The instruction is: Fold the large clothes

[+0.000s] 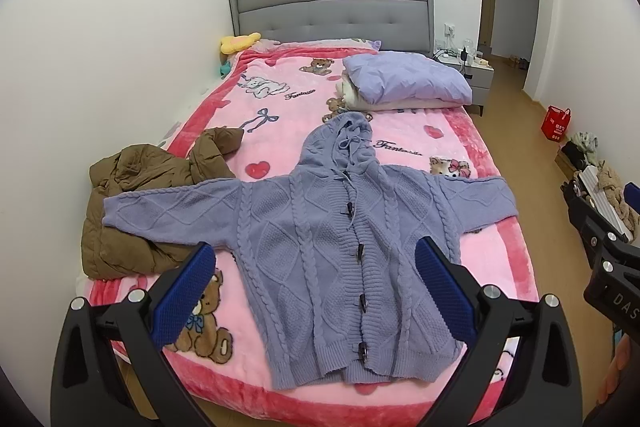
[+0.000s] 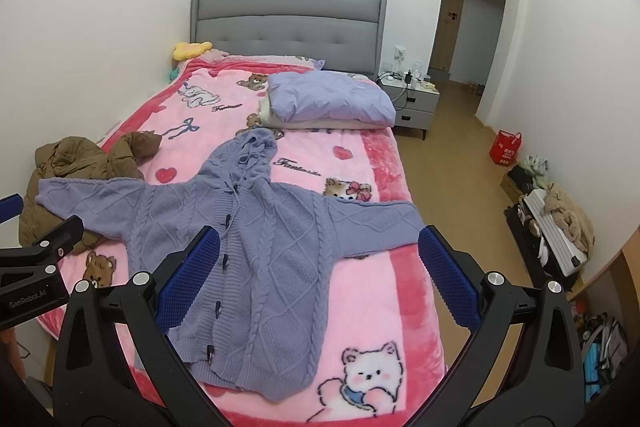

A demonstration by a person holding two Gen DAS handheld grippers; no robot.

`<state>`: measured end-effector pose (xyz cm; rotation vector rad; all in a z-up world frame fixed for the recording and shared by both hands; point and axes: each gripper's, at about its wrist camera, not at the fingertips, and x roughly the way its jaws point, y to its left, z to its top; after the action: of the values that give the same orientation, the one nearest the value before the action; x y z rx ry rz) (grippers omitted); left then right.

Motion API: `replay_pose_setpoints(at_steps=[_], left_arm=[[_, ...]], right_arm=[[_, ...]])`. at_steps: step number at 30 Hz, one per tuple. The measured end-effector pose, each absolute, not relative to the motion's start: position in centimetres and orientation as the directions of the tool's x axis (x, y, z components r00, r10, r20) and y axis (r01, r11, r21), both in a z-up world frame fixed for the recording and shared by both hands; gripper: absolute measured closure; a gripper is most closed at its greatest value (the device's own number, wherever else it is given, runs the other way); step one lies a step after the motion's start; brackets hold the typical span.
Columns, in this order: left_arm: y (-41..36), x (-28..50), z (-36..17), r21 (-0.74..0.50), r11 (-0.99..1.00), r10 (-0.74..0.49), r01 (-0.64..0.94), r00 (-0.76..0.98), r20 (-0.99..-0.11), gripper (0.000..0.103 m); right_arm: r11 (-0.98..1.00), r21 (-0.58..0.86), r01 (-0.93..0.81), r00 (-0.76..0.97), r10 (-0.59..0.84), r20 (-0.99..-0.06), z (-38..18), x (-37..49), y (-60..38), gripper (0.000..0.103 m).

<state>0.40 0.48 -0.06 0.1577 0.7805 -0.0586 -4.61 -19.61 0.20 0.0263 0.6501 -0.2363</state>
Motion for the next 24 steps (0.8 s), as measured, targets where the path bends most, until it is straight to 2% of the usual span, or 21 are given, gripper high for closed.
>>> replay_pose_setpoints(at_steps=[17,24], left_arm=[[0.8,0.7,-1.0,0.109,0.987,-0.004,0.117,0.698,-0.716,0.005],[0.4,3.7,-2.4,0.111,0.981,-0.027,0.157,0.686,-0.727,0.005]], right_arm=[[0.972,-0.052,0.227,0.763,-0.211,-0.611,-0.9,-3.8,-20.0,0.008],[0.962,-0.094,0.258,0.755,-0.261,-0.601,-2.4,-2.5,-20.8,0.008]])
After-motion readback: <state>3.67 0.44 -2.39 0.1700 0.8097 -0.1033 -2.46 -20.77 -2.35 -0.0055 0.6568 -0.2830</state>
